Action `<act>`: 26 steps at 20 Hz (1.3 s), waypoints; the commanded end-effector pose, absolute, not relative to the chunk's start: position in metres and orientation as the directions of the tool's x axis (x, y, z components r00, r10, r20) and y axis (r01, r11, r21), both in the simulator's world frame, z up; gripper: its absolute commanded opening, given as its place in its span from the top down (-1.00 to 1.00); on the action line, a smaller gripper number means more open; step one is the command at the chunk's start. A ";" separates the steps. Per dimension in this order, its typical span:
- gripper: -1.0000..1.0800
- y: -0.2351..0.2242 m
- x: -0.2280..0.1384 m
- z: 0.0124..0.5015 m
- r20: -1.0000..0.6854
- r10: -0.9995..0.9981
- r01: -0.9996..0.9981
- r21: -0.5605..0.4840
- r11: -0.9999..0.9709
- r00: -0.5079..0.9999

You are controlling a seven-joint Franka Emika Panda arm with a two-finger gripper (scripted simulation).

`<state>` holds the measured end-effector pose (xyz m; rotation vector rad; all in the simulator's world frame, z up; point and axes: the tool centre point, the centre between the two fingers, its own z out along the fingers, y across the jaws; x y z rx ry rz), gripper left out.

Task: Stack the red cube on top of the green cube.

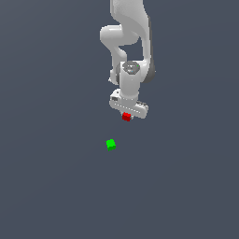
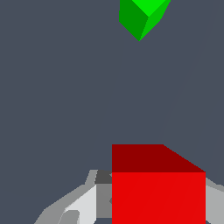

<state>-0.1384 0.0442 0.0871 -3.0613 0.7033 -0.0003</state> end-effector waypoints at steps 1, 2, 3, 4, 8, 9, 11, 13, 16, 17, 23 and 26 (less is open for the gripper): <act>1.00 0.044 -0.138 0.100 0.000 -0.437 -0.437 0.000 -0.900 0.900; 1.00 0.044 -0.138 0.104 0.000 -0.437 -0.437 0.000 -0.900 0.900; 1.00 0.044 -0.138 0.108 0.000 -0.437 -0.437 0.000 -0.900 0.900; 1.00 0.044 -0.138 0.111 0.000 -0.437 -0.437 0.000 -0.900 0.900; 1.00 0.044 -0.137 0.119 0.000 -0.437 -0.437 0.000 -0.900 0.900; 1.00 0.044 -0.137 0.120 0.000 -0.437 -0.437 0.000 -0.900 0.900; 1.00 0.044 -0.137 0.119 0.000 -0.436 -0.436 0.000 -0.900 0.900; 1.00 0.043 -0.136 0.118 0.000 -0.436 -0.436 0.000 -0.900 0.900; 1.00 0.040 -0.132 0.116 0.000 -0.436 -0.436 0.000 -0.900 0.900; 1.00 0.039 -0.130 0.115 0.000 -0.436 -0.436 0.000 -0.900 0.900; 1.00 0.025 -0.108 0.106 0.001 -0.436 -0.436 0.000 -0.900 0.900; 1.00 0.015 -0.092 0.100 0.001 -0.436 -0.436 0.000 -0.900 0.900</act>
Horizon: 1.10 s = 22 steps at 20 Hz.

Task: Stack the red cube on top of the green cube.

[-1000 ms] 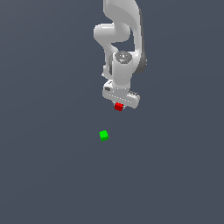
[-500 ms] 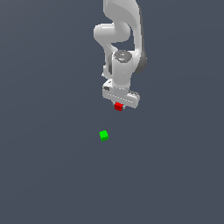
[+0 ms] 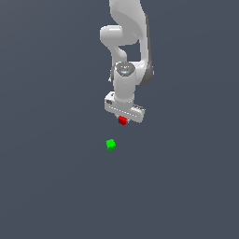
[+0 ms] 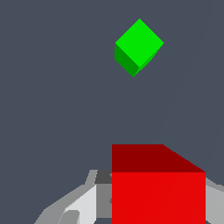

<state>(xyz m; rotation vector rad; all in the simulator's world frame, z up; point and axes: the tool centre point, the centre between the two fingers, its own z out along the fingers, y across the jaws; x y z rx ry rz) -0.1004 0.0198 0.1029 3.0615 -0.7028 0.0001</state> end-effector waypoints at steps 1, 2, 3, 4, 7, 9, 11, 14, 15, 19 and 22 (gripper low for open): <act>1.00 0.011 -0.087 0.097 0.001 -0.436 -0.436 0.000 -0.900 0.900; 1.00 0.007 -0.081 0.095 0.001 -0.436 -0.436 0.000 -0.900 0.900; 1.00 0.003 -0.074 0.092 0.001 -0.436 -0.436 0.000 -0.900 0.900; 1.00 -0.001 -0.068 0.090 0.001 -0.436 -0.436 0.000 -0.900 0.900; 1.00 -0.014 -0.048 0.082 0.001 -0.436 -0.436 0.000 -0.900 0.900; 1.00 -0.021 -0.036 0.077 0.000 -0.436 -0.436 0.000 -0.900 0.900; 1.00 -0.027 -0.026 0.073 0.000 -0.436 -0.436 0.000 -0.900 0.900; 1.00 -0.034 -0.013 0.069 0.000 -0.436 -0.436 0.000 -0.900 0.900; 1.00 -0.036 -0.010 0.067 0.000 -0.436 -0.436 0.000 -0.900 0.900; 1.00 -0.042 0.001 0.064 0.000 -0.436 -0.436 0.000 -0.900 0.900; 1.00 -0.045 0.006 0.062 0.000 -0.436 -0.436 0.000 -0.900 0.900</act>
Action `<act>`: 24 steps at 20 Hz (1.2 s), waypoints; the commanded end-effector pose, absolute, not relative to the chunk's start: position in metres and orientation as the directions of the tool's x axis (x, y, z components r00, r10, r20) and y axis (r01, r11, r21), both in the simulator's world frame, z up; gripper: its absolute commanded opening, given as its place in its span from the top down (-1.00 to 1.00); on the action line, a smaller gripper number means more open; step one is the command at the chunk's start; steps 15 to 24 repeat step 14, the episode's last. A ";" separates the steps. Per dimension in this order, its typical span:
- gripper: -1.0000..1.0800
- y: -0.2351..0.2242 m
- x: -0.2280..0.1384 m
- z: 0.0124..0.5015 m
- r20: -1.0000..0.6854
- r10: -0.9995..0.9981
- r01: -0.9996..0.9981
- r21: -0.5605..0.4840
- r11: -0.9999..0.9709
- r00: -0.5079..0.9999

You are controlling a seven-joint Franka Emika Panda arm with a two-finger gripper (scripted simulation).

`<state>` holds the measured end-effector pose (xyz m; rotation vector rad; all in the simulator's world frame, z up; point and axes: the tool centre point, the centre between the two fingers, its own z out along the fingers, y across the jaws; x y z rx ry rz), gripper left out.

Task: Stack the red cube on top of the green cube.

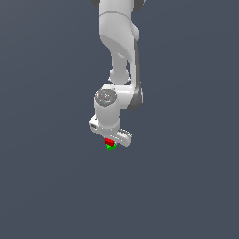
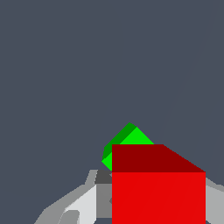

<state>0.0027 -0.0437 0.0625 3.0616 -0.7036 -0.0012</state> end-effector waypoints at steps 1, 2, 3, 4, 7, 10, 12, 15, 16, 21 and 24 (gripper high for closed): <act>1.00 -0.045 0.007 0.062 0.000 -0.436 -0.436 0.000 -0.900 0.900; 1.00 -0.046 0.007 0.062 0.000 -0.436 -0.436 0.000 -0.900 0.900; 1.00 -0.046 0.008 0.061 0.000 -0.436 -0.436 0.000 -0.900 0.900; 1.00 -0.046 0.008 0.061 0.000 -0.436 -0.436 0.000 -0.900 0.900; -0.92 -0.046 0.008 0.061 0.000 -0.436 -0.436 0.000 -0.900 0.900; -0.92 -0.046 0.008 0.061 0.000 -0.436 -0.436 0.000 -0.900 0.900; -0.92 -0.046 0.008 0.061 0.000 -0.436 -0.436 0.000 -0.900 0.900; -0.92 -0.046 0.008 0.061 0.000 -0.436 -0.436 0.000 -0.900 0.900; -0.92 -0.046 0.008 0.061 0.000 -0.436 -0.436 0.000 -0.900 0.900; -0.92 -0.046 0.008 0.061 0.000 -0.436 -0.436 0.000 -0.900 0.900; -0.92 -0.046 0.008 0.061 0.000 -0.436 -0.436 0.000 -0.900 0.900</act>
